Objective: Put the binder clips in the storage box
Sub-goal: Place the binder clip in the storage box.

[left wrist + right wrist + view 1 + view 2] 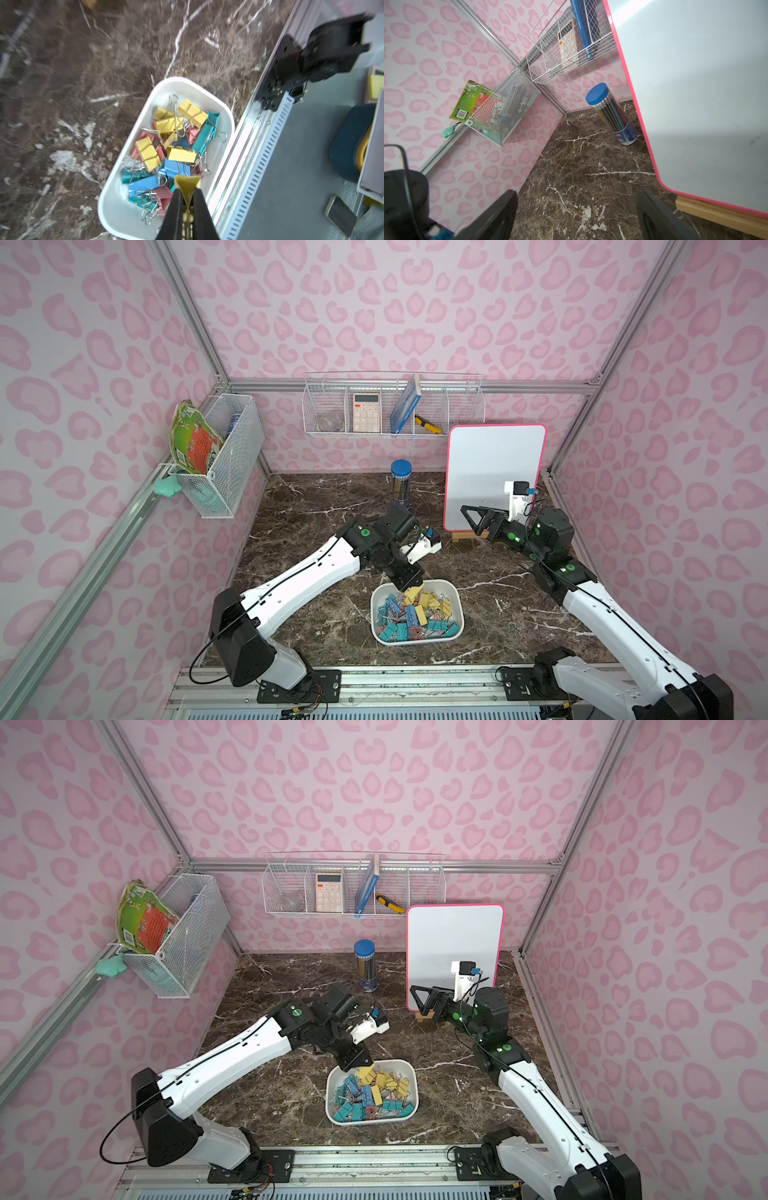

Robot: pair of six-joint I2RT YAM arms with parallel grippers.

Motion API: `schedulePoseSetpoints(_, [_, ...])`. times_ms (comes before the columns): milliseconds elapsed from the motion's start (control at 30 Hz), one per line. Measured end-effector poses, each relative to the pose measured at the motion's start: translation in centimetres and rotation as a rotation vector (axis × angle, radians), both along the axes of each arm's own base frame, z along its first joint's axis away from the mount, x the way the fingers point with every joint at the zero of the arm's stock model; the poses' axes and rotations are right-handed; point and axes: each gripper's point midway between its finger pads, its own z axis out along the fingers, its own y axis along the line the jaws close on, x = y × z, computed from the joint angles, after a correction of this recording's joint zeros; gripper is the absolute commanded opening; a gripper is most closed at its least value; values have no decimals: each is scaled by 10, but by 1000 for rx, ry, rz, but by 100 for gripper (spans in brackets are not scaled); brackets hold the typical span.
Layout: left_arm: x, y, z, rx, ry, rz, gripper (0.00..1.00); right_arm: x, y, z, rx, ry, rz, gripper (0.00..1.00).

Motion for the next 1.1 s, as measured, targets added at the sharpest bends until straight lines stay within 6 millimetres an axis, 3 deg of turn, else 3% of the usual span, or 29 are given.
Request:
schedulePoseSetpoints(100, [-5, 13, -42, 145, 41, 32, 0, -2, -3, -2, -6, -4, -6, 91])
schedulePoseSetpoints(167, [-1, 24, -59, 225, 15, 56, 0, -2, -3, -8, -10, 10, -6, 90])
schedulePoseSetpoints(533, [16, 62, -103, 415, -111, 123, 0, -5, -4, -17, -7, 51, -9, 90])
schedulePoseSetpoints(633, [20, 73, -112, 439, -157, 154, 19, -6, -4, -16, -2, 51, -10, 90])
schedulePoseSetpoints(767, [26, 69, -106, 400, -193, 184, 46, -7, -5, -14, 10, 54, -13, 90])
schedulePoseSetpoints(867, [30, 64, -90, 344, -226, 216, 66, -7, -6, -12, 10, 50, -20, 90])
schedulePoseSetpoints(933, [35, 61, -70, 295, -270, 240, 77, -6, -8, -12, 5, 48, -34, 90])
schedulePoseSetpoints(1100, [62, 64, 14, 118, -448, 408, 86, -8, -20, -8, -60, -3, -87, 92])
